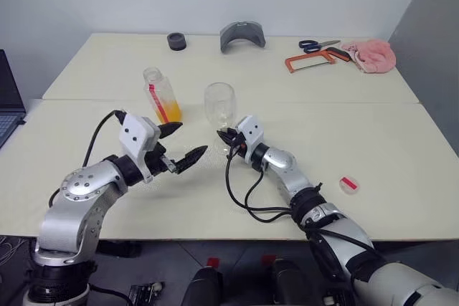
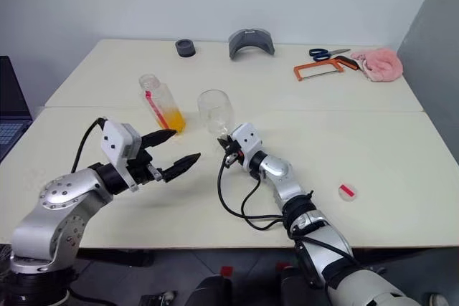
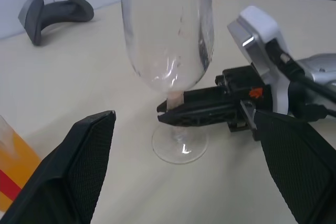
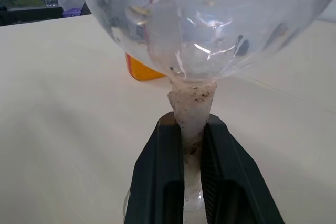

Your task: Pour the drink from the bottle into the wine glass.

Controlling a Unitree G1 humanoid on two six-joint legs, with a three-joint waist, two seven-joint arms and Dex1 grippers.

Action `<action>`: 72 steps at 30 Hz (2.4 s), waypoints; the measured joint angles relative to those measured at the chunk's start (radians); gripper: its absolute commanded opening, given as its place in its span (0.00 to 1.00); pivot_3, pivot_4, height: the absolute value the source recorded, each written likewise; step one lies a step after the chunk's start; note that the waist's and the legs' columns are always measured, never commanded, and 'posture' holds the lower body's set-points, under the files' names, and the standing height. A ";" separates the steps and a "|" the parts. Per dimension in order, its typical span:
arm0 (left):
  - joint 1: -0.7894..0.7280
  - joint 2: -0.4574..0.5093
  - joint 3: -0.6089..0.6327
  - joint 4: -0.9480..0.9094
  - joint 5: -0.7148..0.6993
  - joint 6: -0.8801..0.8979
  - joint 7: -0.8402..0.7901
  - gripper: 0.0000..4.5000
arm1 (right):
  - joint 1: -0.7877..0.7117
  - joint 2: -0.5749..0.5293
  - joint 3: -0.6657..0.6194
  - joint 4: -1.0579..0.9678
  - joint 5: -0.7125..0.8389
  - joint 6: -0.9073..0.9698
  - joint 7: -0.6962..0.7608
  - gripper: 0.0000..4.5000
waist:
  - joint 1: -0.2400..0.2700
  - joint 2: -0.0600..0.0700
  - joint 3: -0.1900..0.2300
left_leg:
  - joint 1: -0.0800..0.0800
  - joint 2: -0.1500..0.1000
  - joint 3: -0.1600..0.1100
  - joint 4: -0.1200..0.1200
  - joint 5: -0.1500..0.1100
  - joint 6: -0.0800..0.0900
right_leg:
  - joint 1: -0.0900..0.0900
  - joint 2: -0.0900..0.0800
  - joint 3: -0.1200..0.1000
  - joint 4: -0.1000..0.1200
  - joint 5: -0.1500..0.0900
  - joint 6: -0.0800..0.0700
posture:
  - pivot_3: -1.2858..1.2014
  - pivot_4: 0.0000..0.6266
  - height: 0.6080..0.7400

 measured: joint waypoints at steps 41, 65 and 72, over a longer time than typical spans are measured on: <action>0.123 0.060 0.201 0.096 -0.041 -0.163 -0.073 1.00 | 0.000 0.009 -0.047 0.040 0.013 0.001 0.073 0.99 | 0.000 0.000 0.000 | 0.001 0.000 0.000 0.000 0.000 0.000 | 0.000 0.000 0.000 0.000 0.000 0.000 | 0.52 0.24 1.00; 0.124 -0.047 0.095 0.219 0.051 -0.247 -0.003 1.00 | 0.437 -0.299 0.012 -0.799 0.043 0.382 0.198 0.99 | 0.007 0.000 0.000 | 0.000 0.000 0.000 0.000 0.000 0.000 | 0.000 0.000 0.000 -0.001 0.000 0.000 | 0.52 0.24 1.00; 0.033 -0.140 0.066 0.445 0.215 -0.387 0.170 1.00 | 0.597 -0.454 0.022 -1.293 0.226 0.690 0.283 0.99 | 0.019 -0.002 0.000 | -0.001 -0.001 -0.001 0.001 0.000 0.000 | 0.001 0.000 -0.002 -0.002 0.000 0.000 | 0.52 0.24 1.00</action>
